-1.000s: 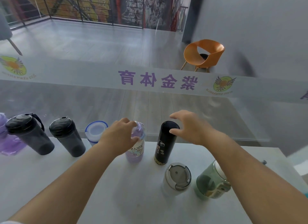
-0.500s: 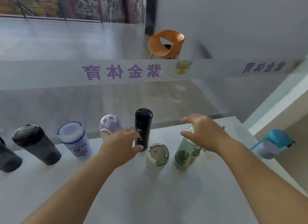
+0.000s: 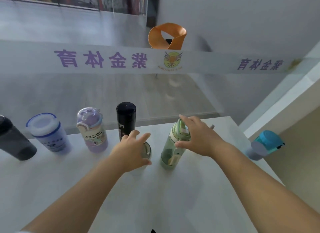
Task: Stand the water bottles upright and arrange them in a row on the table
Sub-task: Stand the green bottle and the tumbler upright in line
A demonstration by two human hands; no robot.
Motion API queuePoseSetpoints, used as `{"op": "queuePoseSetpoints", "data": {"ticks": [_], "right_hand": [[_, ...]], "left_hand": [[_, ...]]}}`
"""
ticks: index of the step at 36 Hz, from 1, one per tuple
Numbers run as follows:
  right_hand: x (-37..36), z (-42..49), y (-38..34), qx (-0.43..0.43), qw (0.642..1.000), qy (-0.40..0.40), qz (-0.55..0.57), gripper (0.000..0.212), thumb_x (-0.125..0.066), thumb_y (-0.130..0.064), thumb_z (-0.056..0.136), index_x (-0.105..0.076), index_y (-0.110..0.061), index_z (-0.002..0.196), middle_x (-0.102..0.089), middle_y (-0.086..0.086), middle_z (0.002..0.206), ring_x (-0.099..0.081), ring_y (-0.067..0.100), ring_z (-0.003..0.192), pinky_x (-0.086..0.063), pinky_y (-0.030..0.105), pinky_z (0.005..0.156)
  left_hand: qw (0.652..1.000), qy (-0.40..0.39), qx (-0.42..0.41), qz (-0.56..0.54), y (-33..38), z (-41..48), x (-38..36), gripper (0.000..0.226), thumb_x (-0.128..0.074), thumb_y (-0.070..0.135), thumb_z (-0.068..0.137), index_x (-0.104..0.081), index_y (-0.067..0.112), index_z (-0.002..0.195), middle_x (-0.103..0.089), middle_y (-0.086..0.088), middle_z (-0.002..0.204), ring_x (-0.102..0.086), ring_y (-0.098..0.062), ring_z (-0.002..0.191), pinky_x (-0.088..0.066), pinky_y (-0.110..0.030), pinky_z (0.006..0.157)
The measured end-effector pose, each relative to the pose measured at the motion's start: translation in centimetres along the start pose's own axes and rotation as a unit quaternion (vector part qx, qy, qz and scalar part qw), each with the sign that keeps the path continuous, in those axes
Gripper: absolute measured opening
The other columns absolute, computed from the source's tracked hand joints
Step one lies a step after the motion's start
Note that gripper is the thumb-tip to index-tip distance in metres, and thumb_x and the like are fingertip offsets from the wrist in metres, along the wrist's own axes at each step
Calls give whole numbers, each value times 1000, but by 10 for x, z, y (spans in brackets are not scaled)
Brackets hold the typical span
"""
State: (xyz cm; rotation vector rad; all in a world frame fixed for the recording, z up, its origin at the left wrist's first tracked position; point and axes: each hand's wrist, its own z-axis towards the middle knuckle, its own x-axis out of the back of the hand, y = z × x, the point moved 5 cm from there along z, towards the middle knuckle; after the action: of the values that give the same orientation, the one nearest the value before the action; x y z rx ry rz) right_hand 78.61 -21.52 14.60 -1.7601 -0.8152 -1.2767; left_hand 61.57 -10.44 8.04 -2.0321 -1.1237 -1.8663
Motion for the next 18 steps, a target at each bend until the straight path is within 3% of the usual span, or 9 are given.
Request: {"op": "queuePoseSetpoints", "data": {"ticks": [2,4,7,12,18], "right_hand": [[0,6,1,23,1000,-7,13,90,-64,-52,75,-13,-32,146,-29,0,147,-39,24,130,-30,55,97],[0,12,2,51,998,-13,28,89,-66,-49,75,-14,-31,145,-30,0,145,-43,23,126,-34,42,85],[1,19,2,94,994,-21,46,85,-68,-41,74,-20,-28,144,-38,3,135,-48,24,114,-38,31,79],[4,28,6,144,988,-40,49,79,-71,-31,70,-30,-26,138,-43,3,124,-49,23,103,-48,33,83],[11,40,18,171,983,-45,57,81,-73,-31,67,-33,-26,137,-45,2,123,-53,24,102,-49,32,82]], "left_hand": [[1000,1,15,8,4,1,-4,91,-69,56,67,-15,39,139,-29,-2,142,-35,-30,124,-45,-44,95],[999,6,28,25,7,3,-8,88,-69,53,68,-20,37,138,-35,-2,139,-37,-29,121,-45,-42,94],[998,8,47,47,8,4,-10,75,-67,44,71,-30,34,136,-41,-1,133,-41,-30,115,-44,-39,93],[997,-4,55,58,16,10,-9,58,-63,35,73,-45,26,127,-47,-3,127,-46,-33,107,-47,-36,90],[996,2,76,42,25,22,-7,59,-65,32,74,-44,26,129,-47,-3,127,-45,-31,109,-46,-39,92]]}}
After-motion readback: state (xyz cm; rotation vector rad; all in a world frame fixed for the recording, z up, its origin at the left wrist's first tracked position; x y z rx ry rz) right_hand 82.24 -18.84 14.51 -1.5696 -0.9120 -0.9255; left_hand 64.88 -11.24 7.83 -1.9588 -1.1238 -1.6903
